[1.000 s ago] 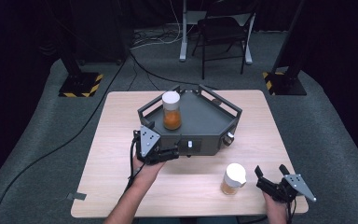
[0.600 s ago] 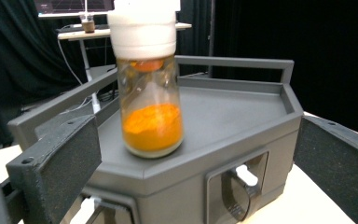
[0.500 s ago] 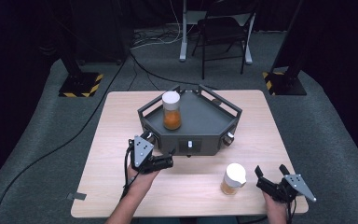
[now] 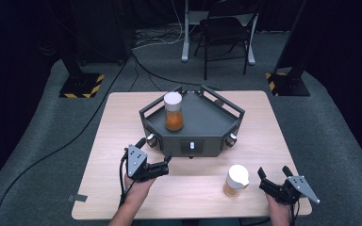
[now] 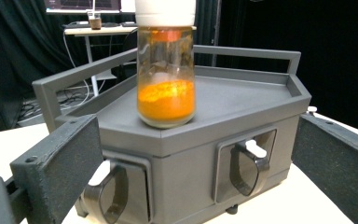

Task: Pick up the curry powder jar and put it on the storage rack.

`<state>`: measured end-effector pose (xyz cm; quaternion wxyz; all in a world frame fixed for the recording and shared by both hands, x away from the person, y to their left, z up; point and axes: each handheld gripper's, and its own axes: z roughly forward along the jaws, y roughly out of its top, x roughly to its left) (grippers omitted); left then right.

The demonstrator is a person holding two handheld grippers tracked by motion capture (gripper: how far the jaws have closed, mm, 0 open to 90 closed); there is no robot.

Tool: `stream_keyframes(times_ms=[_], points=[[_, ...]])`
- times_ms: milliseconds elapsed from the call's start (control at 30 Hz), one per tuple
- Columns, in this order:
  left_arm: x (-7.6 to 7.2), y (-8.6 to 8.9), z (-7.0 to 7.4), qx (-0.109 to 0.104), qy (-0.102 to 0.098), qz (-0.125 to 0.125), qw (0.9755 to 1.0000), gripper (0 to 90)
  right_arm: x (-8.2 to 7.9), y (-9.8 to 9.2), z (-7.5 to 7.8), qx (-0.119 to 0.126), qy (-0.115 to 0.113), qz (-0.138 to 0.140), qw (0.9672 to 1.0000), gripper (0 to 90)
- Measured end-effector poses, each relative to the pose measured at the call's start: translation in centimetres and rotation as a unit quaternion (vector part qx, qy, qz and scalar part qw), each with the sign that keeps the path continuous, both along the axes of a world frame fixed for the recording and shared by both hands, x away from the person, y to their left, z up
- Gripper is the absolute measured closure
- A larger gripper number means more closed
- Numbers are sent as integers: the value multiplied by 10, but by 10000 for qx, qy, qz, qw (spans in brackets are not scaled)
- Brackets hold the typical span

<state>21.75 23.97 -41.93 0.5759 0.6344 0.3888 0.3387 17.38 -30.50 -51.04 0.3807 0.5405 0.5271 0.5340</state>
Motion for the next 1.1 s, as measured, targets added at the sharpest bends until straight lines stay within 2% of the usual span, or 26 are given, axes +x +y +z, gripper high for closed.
stream_keyframes(times_ms=[167,300,433,600,800,1100], points=[[-1,10,-12,-55,18,-159,9999,5,0,0,0,-3,1,-8,10000,0],[-2,14,-19,-58,83,-165,9998,1,0,1,0,-5,-3,-24,10000,0],[-4,15,-26,-44,153,-104,9998,2,0,1,0,-15,-3,-31,10000,0],[-9,13,-35,26,173,86,9998,9,-1,1,0,-14,-8,-34,10000,0],[-11,17,-49,-43,236,124,9996,7,0,1,0,-13,-4,-31,10000,0],[-12,19,-67,-34,387,179,9991,6,0,2,0,-22,0,-36,10000,0]])
